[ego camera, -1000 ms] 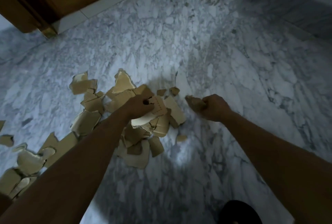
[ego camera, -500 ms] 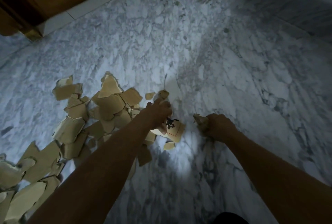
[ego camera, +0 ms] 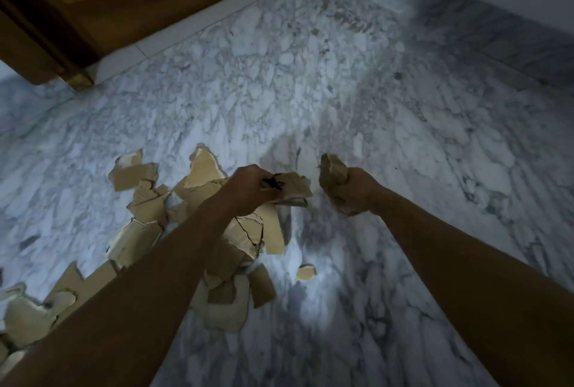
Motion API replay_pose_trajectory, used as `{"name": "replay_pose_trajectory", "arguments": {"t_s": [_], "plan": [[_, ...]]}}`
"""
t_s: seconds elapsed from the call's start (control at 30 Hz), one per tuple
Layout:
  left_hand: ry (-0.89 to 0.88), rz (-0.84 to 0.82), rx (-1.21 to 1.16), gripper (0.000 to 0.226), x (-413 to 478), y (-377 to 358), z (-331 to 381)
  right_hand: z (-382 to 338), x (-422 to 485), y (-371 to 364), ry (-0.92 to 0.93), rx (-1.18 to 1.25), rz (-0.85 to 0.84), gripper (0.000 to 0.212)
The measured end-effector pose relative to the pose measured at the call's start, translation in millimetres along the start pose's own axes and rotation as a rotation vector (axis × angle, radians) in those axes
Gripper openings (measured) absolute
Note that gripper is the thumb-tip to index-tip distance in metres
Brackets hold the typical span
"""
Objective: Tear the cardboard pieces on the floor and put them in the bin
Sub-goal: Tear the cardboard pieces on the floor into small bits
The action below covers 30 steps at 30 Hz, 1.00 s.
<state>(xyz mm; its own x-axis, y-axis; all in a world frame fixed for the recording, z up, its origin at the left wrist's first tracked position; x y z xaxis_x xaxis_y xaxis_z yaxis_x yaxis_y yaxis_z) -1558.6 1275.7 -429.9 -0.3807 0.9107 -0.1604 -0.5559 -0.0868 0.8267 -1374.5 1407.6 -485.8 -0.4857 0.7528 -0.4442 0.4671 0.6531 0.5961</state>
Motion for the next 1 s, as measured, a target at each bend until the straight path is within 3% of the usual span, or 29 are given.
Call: {"name": "replay_pose_trajectory", "arguments": {"t_s": [0.13,0.2,0.27,0.37,0.43,0.57,0.7,0.83,1.0], "plan": [[0.255,0.244,-0.447,0.018,-18,45,-46,-45,18,-45,0.096,-0.128,-0.092,0.025],[0.331,0.377,-0.635,0.029,-31,61,-68,-62,25,-62,0.180,-0.252,-0.034,0.028],[0.399,0.401,-0.711,0.026,-42,64,-88,-73,28,-78,0.286,-0.344,0.054,0.016],[0.419,0.283,-0.623,0.015,-52,50,-107,-73,27,-94,0.373,-0.397,0.188,0.014],[0.414,0.190,-0.600,0.023,-59,34,-117,-66,28,-99,0.334,-0.345,0.221,0.015],[0.373,0.076,-0.445,0.042,-73,4,-129,-52,30,-103,0.206,-0.266,0.193,0.025],[0.246,0.024,-0.144,0.036,-69,-1,-118,-74,41,-88,0.179,-0.149,0.161,0.032],[0.218,0.028,-0.111,0.037,-72,-5,-121,-111,42,-101,0.286,-0.337,0.084,0.036],[0.204,0.084,-0.125,0.047,-68,-4,-124,-106,56,-133,0.323,-0.548,0.048,0.033]]}}
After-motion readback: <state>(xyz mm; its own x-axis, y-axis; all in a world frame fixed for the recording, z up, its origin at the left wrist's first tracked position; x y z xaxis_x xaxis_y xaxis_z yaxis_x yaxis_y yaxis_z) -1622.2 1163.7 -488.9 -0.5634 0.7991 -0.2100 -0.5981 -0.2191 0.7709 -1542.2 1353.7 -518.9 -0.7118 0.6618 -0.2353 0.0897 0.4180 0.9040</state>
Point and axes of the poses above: each hand's wrist, its own x-axis towards the middle knuckle, its own y-axis out of the back of the hand, z = x × y, the point moved 9 cm from there along x, towards the middle knuckle, and after that the axes turned 8 degrees about z, right-handed, at the moved point
